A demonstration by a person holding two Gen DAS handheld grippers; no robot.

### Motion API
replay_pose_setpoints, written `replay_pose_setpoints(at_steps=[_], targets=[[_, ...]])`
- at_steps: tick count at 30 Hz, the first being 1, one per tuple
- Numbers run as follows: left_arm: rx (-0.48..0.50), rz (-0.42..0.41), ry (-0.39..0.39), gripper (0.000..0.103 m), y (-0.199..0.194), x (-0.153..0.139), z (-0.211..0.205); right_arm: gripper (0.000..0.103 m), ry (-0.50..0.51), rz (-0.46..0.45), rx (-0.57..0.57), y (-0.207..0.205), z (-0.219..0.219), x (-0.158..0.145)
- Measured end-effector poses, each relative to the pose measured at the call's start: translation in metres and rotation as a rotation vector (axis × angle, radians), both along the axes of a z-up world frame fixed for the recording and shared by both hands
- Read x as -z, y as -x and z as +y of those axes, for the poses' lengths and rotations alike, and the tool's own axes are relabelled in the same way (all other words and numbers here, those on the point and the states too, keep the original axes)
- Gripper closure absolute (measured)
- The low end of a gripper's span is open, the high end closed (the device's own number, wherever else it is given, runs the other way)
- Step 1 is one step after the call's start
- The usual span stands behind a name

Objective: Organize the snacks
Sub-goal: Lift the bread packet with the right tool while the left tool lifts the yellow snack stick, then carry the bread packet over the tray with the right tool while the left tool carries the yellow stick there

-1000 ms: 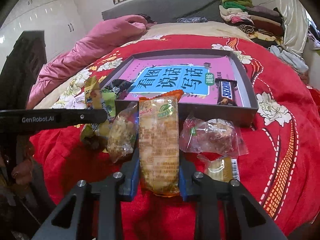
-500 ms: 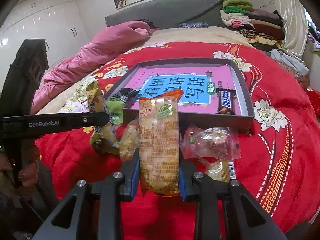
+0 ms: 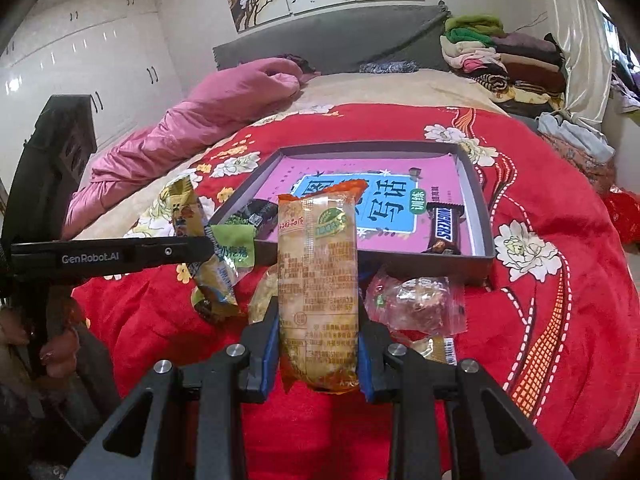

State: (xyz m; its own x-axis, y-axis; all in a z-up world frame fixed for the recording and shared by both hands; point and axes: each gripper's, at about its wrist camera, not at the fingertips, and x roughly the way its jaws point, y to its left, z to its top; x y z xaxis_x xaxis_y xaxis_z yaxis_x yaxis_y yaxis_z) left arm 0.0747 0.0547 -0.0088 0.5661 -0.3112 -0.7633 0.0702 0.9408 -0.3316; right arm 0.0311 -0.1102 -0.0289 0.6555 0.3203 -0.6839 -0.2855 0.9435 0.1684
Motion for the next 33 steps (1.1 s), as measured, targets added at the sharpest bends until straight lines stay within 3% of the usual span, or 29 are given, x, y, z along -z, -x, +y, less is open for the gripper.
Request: replay_pose_setpoints(at_steps=[33], targets=[[-0.049,-0.024,-0.025,0.088,0.021,-0.039,-0.008,0.071,-0.06,-0.074,0.026,0.004,-0.026,-0.019]])
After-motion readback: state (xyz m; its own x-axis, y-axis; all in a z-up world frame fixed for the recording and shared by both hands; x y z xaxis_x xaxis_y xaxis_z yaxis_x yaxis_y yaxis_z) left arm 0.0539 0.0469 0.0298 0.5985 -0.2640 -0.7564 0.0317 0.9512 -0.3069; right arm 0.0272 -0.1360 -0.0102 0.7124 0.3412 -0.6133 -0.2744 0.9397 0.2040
